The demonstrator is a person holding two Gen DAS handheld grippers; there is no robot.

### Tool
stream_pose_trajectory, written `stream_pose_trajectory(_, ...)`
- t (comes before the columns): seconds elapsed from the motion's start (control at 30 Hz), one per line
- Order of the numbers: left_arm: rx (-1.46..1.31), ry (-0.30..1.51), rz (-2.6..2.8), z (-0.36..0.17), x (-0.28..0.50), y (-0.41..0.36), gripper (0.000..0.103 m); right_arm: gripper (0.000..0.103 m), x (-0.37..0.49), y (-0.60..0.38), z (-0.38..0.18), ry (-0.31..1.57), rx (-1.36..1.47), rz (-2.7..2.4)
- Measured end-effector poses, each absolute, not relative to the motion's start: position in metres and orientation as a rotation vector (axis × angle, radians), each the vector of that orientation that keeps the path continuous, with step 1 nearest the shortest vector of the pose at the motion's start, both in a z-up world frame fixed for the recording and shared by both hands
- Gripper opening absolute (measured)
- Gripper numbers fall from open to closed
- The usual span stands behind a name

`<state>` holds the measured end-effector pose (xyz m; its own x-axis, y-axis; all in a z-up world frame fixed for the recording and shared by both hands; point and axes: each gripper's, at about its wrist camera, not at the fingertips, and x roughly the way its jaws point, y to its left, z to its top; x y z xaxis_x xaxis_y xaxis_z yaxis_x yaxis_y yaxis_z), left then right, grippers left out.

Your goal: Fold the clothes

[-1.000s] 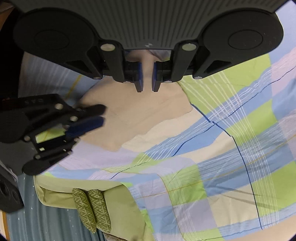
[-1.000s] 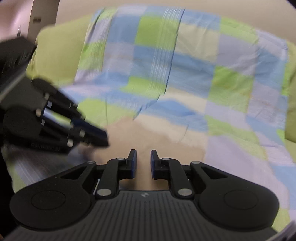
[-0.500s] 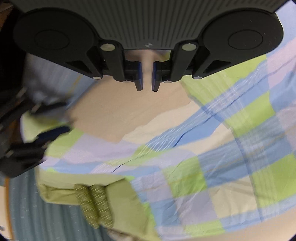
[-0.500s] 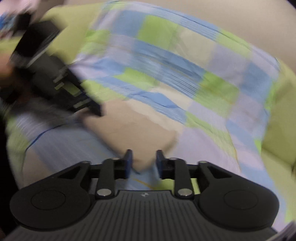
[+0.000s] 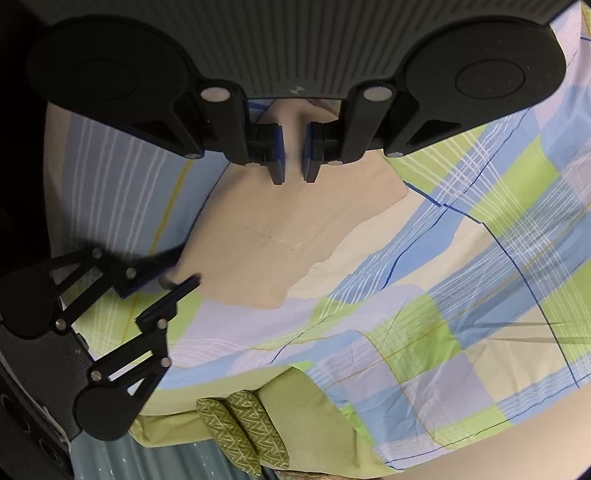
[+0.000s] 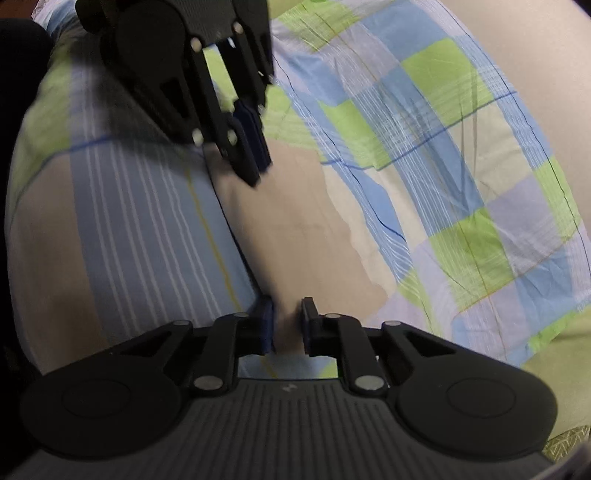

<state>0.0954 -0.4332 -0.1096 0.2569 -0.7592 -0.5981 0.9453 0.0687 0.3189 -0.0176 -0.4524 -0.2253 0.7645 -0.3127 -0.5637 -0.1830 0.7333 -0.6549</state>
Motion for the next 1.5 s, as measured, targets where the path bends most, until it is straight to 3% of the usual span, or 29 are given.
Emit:
stream_pose_trajectory(0.17,0.734,0.308,-1.315,-0.108,0.097,-0.432,0.015,0.000,-0.023,-0.458,-0.231,0.742,-0.712,-0.107)
stream_pose_trajectory(0.23,0.720,0.310,-1.307,-0.103,0.097,-0.428,0.016,0.000,-0.022,-0.461,-0.230,0.746,-0.696,-0.111)
stream_pose_trajectory(0.3,0.698,0.313,-1.288,-0.095,0.097,-0.421,0.030,0.000,-0.023,-0.463,-0.224,0.758,-0.660,-0.127)
stream_pose_trajectory(0.37,0.708,0.302,-1.263,-0.093,0.096,-0.411,0.035,0.003,-0.027,-0.467,-0.213,0.745,-0.624,-0.166)
stream_pose_trajectory(0.57,0.832,0.213,-1.230,-0.096,0.082,-0.392,0.035,0.023,-0.045,-0.462,-0.198,0.701,-0.499,-0.186)
stream_pose_trajectory(0.77,1.066,0.031,-1.256,-0.107,0.056,-0.399,0.037,0.024,-0.044,-0.460,-0.200,0.696,-0.502,-0.185)
stream_pose_trajectory(0.97,1.173,-0.038,-1.273,-0.119,0.052,-0.413,0.037,0.037,-0.036,-0.474,-0.209,0.705,-0.674,-0.105)
stream_pose_trajectory(1.1,1.229,-0.047,-1.290,-0.122,0.051,-0.419,0.024,0.037,-0.028,-0.474,-0.221,0.699,-0.860,0.001)
stream_pose_trajectory(1.23,1.241,-0.047,-1.291,-0.122,0.058,-0.419,0.023,0.034,-0.024,-0.468,-0.224,0.665,-0.964,0.064)
stream_pose_trajectory(1.3,1.245,-0.042,-1.277,-0.120,0.064,-0.418,0.023,0.026,-0.024,-0.464,-0.222,0.659,-0.964,0.075)
stream_pose_trajectory(1.5,1.208,0.024,-1.204,-0.116,0.104,-0.423,0.023,0.026,-0.034,-0.437,-0.207,0.585,-0.902,0.105)
